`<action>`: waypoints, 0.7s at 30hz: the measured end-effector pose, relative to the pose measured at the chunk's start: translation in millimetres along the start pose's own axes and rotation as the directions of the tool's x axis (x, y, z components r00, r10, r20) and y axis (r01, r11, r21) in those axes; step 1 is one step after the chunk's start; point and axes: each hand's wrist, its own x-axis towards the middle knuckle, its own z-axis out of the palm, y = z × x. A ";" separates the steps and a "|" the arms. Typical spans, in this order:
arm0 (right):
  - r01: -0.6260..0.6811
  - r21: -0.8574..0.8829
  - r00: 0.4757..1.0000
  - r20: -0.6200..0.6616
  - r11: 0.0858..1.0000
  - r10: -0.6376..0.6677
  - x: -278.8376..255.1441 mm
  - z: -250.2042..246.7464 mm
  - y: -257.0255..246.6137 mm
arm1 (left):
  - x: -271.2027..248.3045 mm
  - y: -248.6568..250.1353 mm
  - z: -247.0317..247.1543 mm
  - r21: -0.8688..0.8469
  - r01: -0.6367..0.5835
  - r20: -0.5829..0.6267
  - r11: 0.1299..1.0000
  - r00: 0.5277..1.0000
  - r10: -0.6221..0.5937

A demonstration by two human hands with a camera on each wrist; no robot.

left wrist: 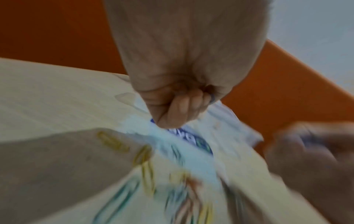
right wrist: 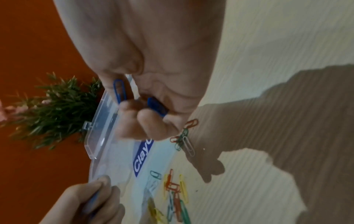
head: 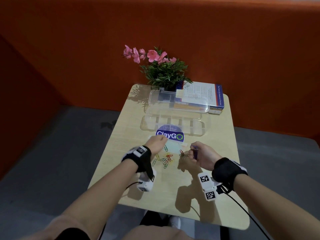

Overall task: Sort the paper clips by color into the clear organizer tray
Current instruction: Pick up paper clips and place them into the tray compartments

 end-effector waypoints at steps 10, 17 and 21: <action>-0.003 0.074 1.000 -0.013 0.997 0.004 2.4 -1.4 6.0 | 60.9 38.2 -81.4 -0.454 0.166 -0.078 0.875 0.971 -0.224; -0.023 0.014 0.999 0.029 1.000 0.022 7.7 2.6 3.8 | 85.4 50.6 -89.6 -0.461 0.180 -0.039 0.869 0.974 -0.222; -0.013 -0.052 0.998 0.053 0.999 0.016 7.5 16.5 -10.6 | 78.9 50.8 -90.2 -0.482 0.186 -0.060 0.856 0.968 -0.245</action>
